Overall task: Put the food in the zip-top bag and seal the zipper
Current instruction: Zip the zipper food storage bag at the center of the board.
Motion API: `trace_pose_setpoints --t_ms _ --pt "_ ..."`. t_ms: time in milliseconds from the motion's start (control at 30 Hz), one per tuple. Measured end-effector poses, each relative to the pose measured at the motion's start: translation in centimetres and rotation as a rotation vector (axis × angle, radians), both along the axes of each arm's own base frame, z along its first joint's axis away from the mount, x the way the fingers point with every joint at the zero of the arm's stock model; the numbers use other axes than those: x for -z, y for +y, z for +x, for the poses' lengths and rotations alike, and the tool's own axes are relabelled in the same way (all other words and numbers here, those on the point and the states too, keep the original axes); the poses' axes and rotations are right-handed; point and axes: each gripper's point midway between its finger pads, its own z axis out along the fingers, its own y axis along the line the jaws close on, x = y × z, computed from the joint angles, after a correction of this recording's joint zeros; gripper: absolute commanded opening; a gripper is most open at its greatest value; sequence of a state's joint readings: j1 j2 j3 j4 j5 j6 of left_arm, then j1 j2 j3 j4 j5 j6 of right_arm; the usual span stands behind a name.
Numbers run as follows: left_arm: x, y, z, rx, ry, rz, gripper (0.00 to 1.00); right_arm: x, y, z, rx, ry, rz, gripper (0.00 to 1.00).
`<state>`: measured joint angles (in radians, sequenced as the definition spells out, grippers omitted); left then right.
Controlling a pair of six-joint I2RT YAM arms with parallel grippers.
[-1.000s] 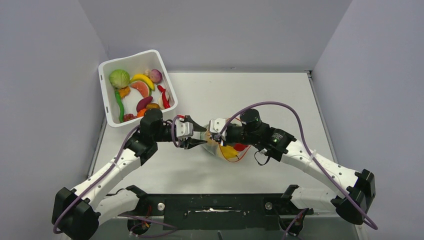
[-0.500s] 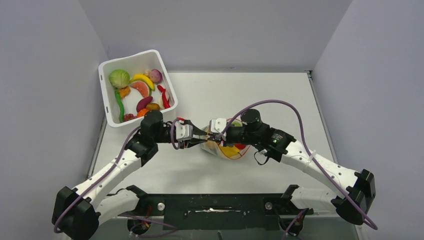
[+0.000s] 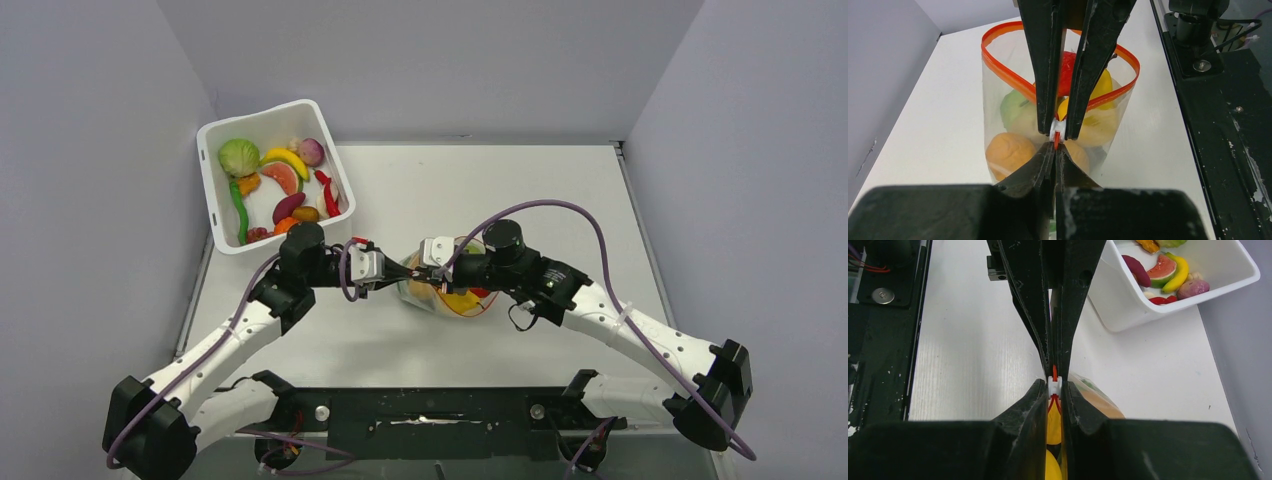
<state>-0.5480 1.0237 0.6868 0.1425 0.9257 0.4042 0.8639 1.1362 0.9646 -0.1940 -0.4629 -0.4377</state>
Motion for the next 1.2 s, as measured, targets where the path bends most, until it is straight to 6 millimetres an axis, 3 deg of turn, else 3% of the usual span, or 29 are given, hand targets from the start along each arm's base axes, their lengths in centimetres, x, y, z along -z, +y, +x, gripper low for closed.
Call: trace_pose_setpoints --t_ms 400,700,867,1067,1200 --pt "-1.0 0.9 -0.4 -0.036 -0.027 -0.007 0.0 -0.4 -0.7 0.0 0.012 0.004 -0.008 0.0" --pt "-1.2 1.9 0.7 -0.096 -0.033 0.009 0.0 0.2 -3.1 1.7 0.076 0.041 -0.043 0.0" --pt "-1.2 2.0 0.8 -0.099 -0.022 0.005 0.01 0.2 -4.0 1.7 0.082 0.048 -0.05 0.0" --pt "-2.0 1.8 0.9 -0.094 -0.008 -0.032 0.36 0.2 -4.4 1.7 0.081 0.059 -0.053 0.0" --pt "-2.1 1.3 0.7 -0.057 0.017 -0.051 0.43 0.1 -4.3 1.5 0.066 0.068 -0.045 0.0"
